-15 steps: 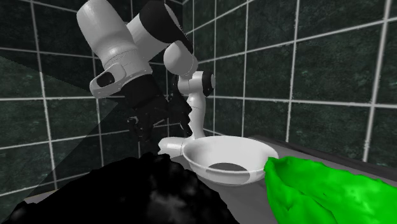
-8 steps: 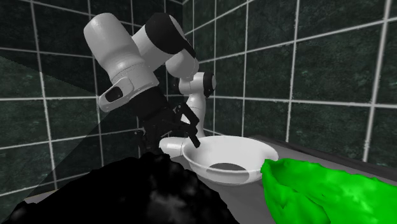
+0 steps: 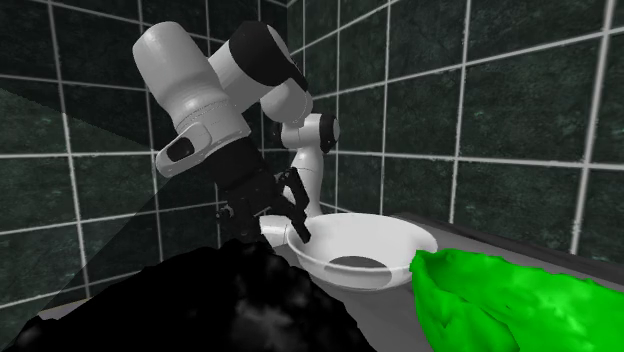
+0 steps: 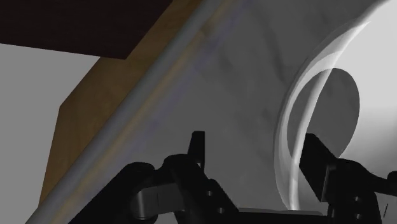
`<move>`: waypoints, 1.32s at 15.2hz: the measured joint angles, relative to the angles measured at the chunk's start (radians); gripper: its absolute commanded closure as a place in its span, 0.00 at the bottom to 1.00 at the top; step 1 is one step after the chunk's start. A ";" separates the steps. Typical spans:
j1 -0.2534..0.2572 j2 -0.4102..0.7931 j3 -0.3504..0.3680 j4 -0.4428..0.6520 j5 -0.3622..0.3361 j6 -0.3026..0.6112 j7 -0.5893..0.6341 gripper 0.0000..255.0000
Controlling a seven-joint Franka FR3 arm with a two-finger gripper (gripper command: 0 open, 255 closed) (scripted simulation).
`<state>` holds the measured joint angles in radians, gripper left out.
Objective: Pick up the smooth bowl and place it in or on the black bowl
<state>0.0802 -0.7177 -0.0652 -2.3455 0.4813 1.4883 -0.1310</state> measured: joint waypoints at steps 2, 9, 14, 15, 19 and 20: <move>0.000 0.000 0.000 0.001 0.000 0.000 0.000 1.00; 0.000 -0.001 -0.001 0.002 0.001 0.001 0.000 1.00; 0.003 0.012 -0.005 0.059 0.000 -0.042 0.020 1.00; 0.004 0.013 -0.005 0.073 0.001 -0.053 0.027 1.00; 0.007 0.030 -0.010 0.138 0.001 -0.096 0.048 1.00; 0.008 0.033 -0.012 0.154 0.001 -0.109 0.054 1.00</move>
<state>0.0882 -0.6848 -0.0773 -2.1913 0.4826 1.3797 -0.0768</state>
